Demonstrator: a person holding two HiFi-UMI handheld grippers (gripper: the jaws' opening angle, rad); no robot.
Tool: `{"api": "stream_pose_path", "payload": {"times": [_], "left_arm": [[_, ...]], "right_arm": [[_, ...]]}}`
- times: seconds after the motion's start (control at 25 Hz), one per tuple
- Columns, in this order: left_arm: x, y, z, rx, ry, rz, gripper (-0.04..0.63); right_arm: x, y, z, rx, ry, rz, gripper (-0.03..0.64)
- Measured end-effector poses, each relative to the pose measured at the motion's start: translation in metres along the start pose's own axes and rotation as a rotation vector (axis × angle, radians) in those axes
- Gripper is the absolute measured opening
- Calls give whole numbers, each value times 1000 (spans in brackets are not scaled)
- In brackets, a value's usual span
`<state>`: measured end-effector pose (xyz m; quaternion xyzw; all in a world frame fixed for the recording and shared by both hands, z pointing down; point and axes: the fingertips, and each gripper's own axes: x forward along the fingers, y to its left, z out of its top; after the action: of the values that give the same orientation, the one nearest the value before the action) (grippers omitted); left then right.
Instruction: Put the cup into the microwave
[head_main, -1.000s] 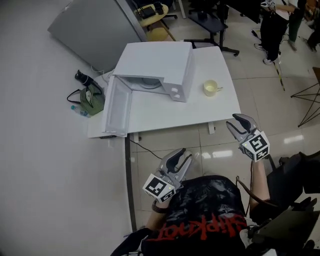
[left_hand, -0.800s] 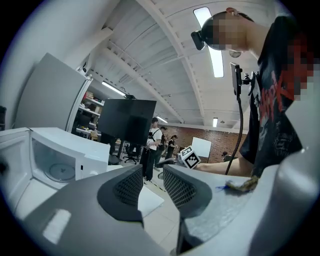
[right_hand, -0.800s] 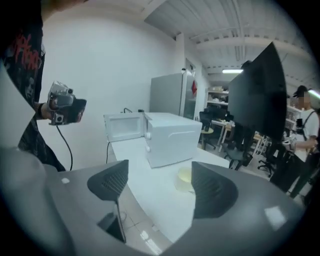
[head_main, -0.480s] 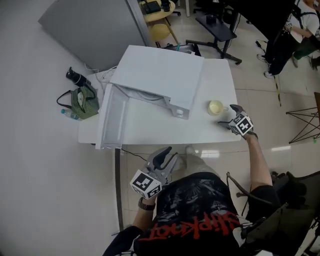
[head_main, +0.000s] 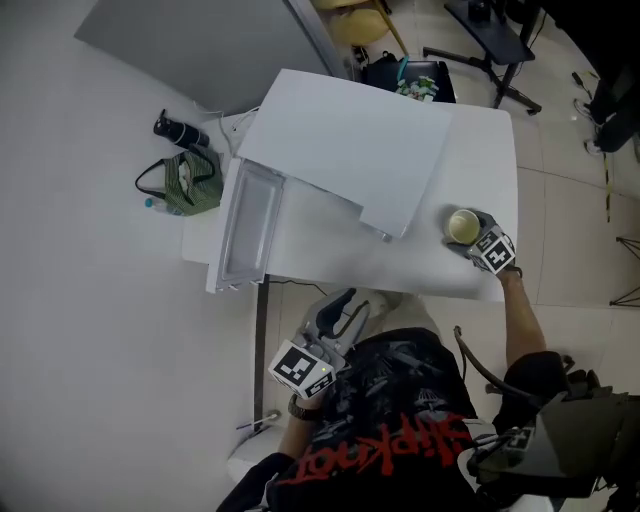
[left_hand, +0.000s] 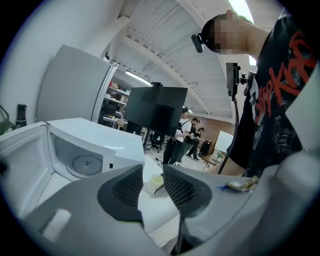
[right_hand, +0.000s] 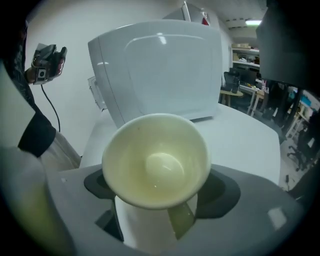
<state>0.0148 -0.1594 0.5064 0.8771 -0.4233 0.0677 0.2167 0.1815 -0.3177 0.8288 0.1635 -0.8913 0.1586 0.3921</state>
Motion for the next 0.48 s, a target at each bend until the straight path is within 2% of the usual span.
{"api": "stream_pose_path", "payload": {"times": [0.12, 0.24, 0.48], "left_arm": [[0, 13, -8, -33, 7, 32, 117], [-1, 24, -6, -53, 12, 47, 117], [-7, 41, -5, -45, 3, -3, 117]], "right_arm": [[4, 16, 9, 48, -62, -26, 434], [9, 39, 9, 66, -80, -45, 434], [1, 90, 27, 74, -102, -63, 436]]}}
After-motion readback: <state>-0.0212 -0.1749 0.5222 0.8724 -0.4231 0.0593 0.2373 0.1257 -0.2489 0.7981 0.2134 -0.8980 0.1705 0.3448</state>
